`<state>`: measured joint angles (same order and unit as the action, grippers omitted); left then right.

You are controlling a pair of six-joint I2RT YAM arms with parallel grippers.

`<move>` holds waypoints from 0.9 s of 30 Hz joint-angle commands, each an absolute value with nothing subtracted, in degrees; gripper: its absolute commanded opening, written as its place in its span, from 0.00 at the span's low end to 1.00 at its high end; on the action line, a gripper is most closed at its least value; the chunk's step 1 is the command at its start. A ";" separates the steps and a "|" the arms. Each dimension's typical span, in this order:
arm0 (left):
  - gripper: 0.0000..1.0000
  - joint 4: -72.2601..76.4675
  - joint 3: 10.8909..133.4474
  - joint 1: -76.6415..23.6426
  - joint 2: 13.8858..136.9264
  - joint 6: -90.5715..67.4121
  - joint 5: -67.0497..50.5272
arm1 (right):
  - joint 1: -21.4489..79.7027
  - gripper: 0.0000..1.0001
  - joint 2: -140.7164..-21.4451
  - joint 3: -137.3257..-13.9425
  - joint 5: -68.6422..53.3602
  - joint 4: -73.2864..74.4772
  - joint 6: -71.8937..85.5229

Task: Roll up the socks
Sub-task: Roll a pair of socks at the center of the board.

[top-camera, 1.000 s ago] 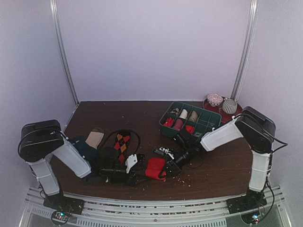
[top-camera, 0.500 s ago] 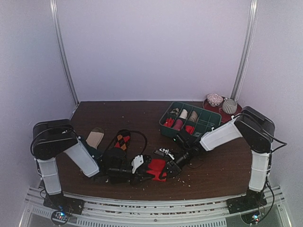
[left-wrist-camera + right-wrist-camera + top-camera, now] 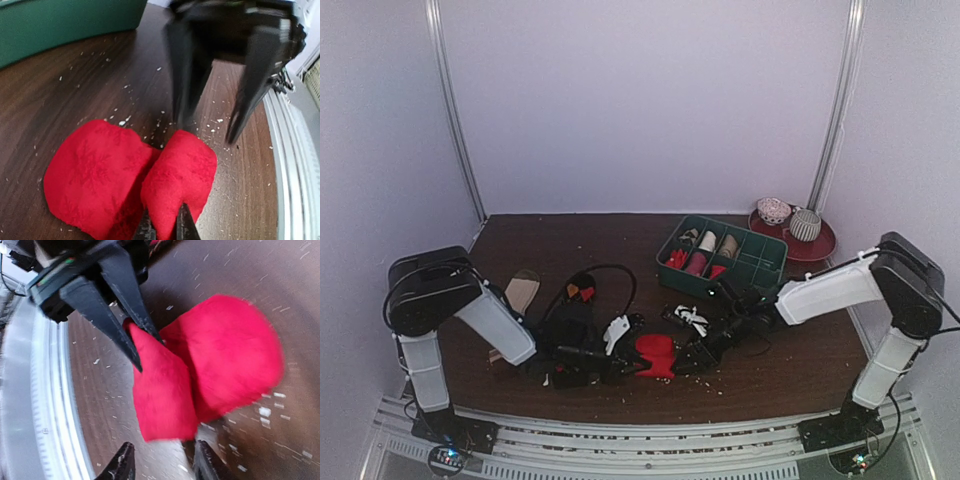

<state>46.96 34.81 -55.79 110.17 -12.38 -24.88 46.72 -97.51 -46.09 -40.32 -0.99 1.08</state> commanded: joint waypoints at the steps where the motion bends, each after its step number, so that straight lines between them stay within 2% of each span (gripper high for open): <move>1: 0.00 26.26 34.77 -51.72 114.34 -22.15 -28.35 | 50.23 0.45 -85.11 -37.45 -21.70 -12.91 -5.36; 5: 0.00 24.34 35.82 -50.63 117.59 -25.21 -32.52 | 57.00 0.52 -80.57 -32.89 -11.58 -18.36 -14.12; 10: 0.00 22.23 37.08 -50.54 120.04 -25.81 -33.43 | 62.24 0.54 -85.30 -33.83 -4.58 -20.73 -19.33; 21: 0.00 21.17 36.83 -50.54 120.37 -25.58 -34.77 | 63.75 0.54 -95.60 -37.60 -2.58 -23.94 -22.39; 25: 0.00 21.43 37.16 -50.53 120.97 -25.24 -36.63 | 63.73 0.48 -97.78 -37.58 -1.97 -25.49 -21.75; 27: 0.00 21.78 37.18 -50.54 120.94 -24.87 -37.82 | 63.77 0.37 -99.37 -37.80 -2.01 -25.32 -21.47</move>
